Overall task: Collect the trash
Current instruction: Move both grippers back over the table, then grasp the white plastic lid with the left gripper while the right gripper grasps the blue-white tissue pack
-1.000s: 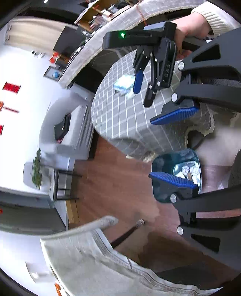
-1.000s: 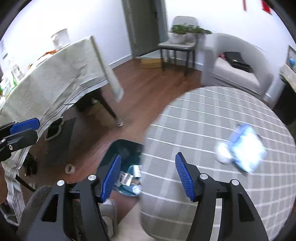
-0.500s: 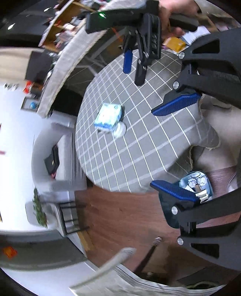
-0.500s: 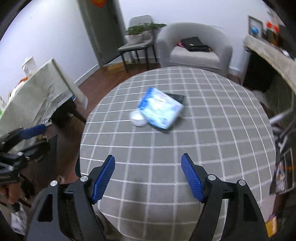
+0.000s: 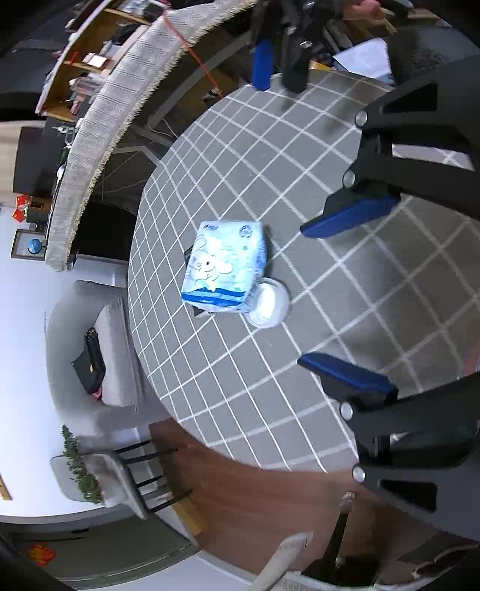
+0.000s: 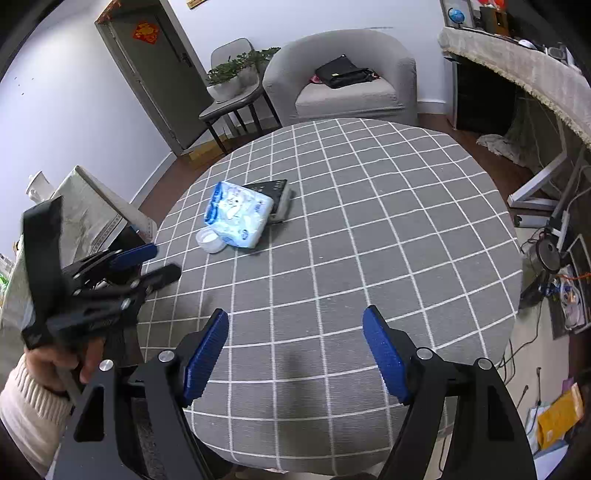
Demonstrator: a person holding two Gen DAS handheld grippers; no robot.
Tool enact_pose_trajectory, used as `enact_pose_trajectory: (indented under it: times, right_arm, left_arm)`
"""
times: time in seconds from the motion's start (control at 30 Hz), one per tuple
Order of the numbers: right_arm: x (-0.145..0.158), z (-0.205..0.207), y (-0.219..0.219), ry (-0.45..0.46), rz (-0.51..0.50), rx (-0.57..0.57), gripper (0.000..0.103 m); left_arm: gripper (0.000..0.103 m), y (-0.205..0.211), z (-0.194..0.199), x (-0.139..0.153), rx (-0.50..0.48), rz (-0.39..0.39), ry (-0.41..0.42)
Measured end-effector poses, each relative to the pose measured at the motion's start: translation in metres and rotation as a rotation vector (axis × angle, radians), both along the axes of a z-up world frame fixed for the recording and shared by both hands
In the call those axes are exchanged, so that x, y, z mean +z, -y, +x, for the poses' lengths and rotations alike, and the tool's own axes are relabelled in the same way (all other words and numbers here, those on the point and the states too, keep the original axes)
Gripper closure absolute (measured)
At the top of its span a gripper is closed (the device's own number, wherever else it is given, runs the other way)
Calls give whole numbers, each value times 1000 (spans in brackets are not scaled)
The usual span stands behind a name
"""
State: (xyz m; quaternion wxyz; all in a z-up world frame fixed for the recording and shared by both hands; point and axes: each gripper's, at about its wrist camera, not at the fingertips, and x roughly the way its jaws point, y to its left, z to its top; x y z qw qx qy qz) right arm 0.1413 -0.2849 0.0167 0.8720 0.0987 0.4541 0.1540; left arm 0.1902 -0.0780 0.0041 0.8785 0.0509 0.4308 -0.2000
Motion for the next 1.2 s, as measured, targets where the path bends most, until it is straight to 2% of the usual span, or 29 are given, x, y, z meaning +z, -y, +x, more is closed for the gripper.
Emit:
enact_pose_trajectory:
  times: [0.17,0.33,0.47,0.83,1.2]
  right_arm:
    - [-5,2,7,-11,5,-10,27]
    - [-12,7,13,-25,10,-18,27]
    - [-16,10,13,-33,8,-14,27]
    - [-16,19,0,-42,0,0,27]
    - [-6,34,-39,-22,15,39,27]
  left_arm:
    - [55,-4,21,-9,38,-46,-14]
    - [58,2,26,-14,7,-65,-17]
    - [68,4,33,-19,9,-70,-25]
    - [71,3,37,-24,-9,-69,-12]
    - [71,-27,16,-16,29,-149,-7]
